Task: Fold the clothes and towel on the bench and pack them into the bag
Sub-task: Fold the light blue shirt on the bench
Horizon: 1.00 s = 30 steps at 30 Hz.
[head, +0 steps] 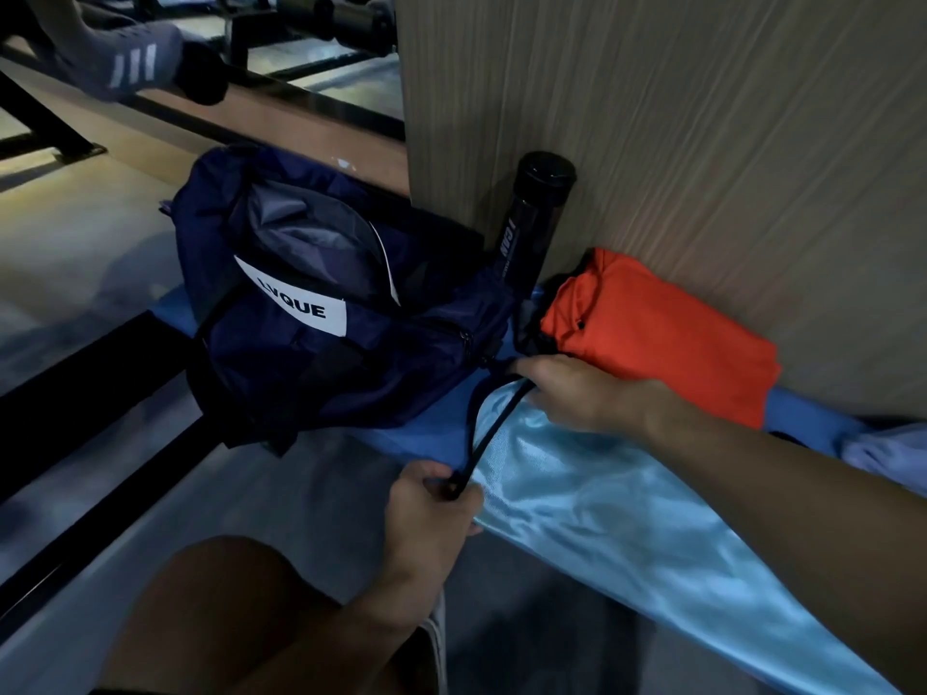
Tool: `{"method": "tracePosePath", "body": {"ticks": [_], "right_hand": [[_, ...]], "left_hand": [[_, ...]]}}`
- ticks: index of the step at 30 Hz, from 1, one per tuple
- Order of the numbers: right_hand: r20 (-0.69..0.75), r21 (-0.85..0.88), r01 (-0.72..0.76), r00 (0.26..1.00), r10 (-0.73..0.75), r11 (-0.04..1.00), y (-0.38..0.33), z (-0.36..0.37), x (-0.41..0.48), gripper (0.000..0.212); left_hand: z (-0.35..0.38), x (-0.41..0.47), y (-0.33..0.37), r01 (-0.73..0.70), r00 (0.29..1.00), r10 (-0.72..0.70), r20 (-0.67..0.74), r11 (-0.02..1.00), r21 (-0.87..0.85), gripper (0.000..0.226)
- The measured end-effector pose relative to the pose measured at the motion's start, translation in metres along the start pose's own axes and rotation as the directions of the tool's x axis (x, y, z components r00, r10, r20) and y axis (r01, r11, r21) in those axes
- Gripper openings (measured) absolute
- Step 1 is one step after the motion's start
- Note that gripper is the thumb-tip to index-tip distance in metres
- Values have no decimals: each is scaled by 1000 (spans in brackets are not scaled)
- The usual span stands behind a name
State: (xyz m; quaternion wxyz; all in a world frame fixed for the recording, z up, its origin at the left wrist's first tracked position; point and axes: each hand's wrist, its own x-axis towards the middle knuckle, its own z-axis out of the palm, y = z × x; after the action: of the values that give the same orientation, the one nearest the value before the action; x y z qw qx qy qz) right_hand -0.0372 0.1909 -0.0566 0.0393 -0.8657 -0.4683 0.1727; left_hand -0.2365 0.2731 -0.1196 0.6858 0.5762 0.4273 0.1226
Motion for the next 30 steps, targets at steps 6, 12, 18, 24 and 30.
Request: {"method": "tracePosePath", "body": {"ticks": [6, 12, 18, 24, 30], "right_hand": [[-28, 42, -8, 1000, 10, 999, -4, -11, -2, 28], [-137, 62, 48, 990, -39, 997, -1, -39, -31, 34], [-263, 42, 87, 962, -73, 995, 39, -51, -103, 30], [-406, 144, 8, 913, 52, 989, 90, -3, -168, 46], [-392, -16, -154, 910, 135, 988, 120, 50, -198, 57]], "left_hand": [[-1, -8, 7, -36, 998, 36, 48, 999, -9, 9], [8, -36, 15, -436, 894, 419, 157, 895, 96, 21], [41, -60, 7, -787, 587, 689, 425, 608, 101, 13], [78, -87, 1, -879, 301, 626, 719, 475, -46, 10], [114, -46, -6, -948, 233, 476, 848, -83, 308, 50]]}}
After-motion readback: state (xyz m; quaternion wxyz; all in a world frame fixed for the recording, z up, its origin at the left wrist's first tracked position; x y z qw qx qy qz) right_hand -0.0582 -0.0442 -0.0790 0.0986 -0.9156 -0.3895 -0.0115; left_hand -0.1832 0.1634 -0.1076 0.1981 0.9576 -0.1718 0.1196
